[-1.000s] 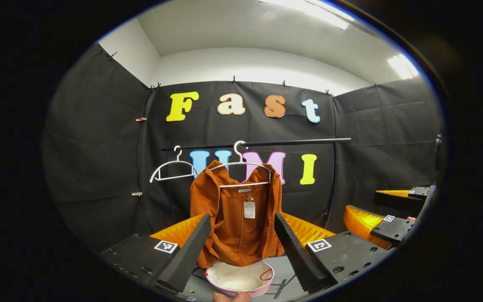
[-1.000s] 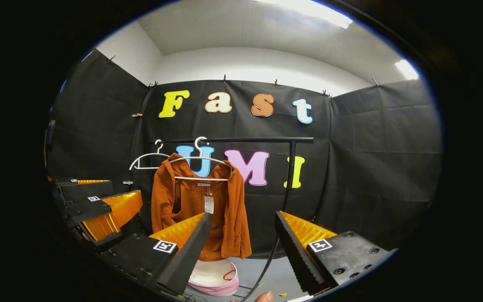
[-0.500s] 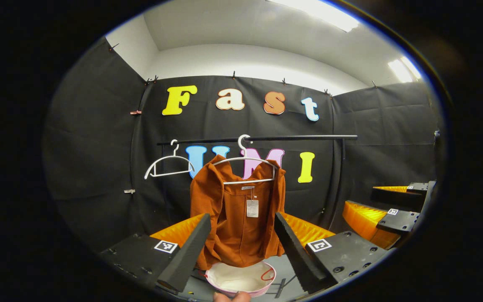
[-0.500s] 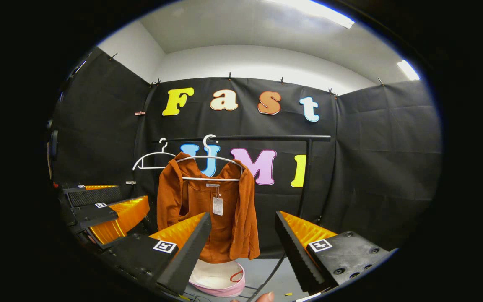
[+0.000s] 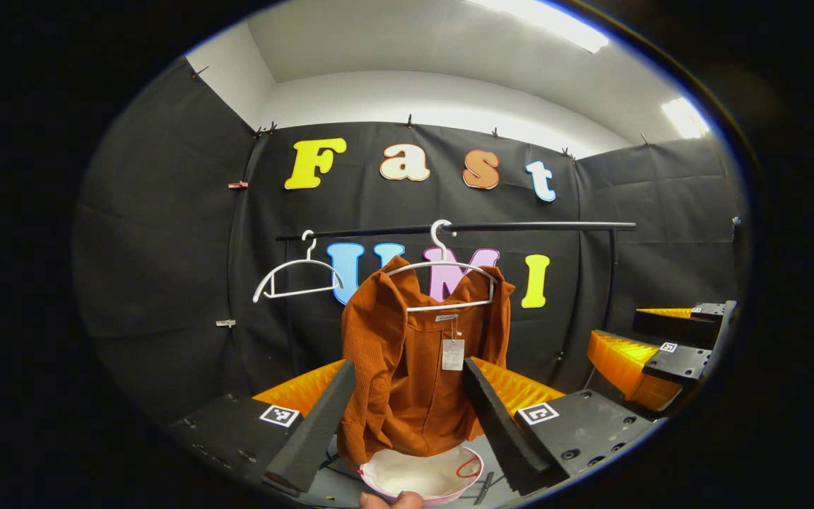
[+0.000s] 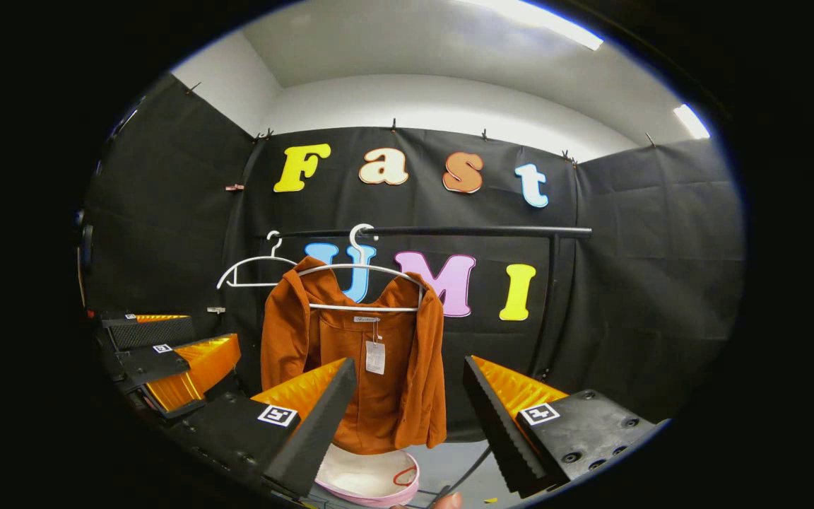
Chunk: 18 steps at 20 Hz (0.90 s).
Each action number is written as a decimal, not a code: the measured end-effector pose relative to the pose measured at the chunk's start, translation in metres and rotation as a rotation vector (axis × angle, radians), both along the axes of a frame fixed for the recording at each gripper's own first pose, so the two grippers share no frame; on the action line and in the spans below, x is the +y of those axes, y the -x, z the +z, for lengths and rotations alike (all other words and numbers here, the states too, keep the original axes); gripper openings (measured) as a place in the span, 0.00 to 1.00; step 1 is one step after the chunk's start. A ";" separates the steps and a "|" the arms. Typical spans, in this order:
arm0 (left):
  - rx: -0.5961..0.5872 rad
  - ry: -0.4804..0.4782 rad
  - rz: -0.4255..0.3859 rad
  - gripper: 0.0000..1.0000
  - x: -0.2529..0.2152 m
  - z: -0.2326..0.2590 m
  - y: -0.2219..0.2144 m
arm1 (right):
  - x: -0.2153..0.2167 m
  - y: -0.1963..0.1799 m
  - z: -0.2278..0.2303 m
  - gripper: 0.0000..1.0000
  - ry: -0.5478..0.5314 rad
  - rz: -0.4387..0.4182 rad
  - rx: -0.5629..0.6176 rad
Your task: Grasp the clothes on the hanger with both hands and then place them into the laundry hamper below.
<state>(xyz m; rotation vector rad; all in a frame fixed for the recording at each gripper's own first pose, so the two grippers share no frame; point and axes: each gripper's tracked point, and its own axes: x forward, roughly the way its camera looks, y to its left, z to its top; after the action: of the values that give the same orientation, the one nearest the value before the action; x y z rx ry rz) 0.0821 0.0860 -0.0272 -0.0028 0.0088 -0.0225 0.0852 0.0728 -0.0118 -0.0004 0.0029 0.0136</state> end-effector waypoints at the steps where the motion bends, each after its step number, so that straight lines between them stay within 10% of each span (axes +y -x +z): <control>1: -0.002 -0.016 0.010 0.96 0.002 -0.001 -0.006 | -0.003 -0.007 -0.003 0.98 -0.001 0.001 0.003; 11: 0.004 -0.032 0.054 0.96 -0.030 -0.024 -0.095 | -0.044 -0.107 -0.040 0.99 -0.039 0.031 0.033; 18: -0.024 -0.067 0.230 0.96 -0.002 -0.029 -0.170 | -0.040 -0.201 -0.058 0.99 -0.051 0.090 0.012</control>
<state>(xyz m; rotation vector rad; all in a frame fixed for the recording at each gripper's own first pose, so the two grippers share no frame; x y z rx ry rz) 0.2522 0.0844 -0.0560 0.0632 -0.0152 0.2075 0.2858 0.0327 -0.0700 0.0502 0.0144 0.1040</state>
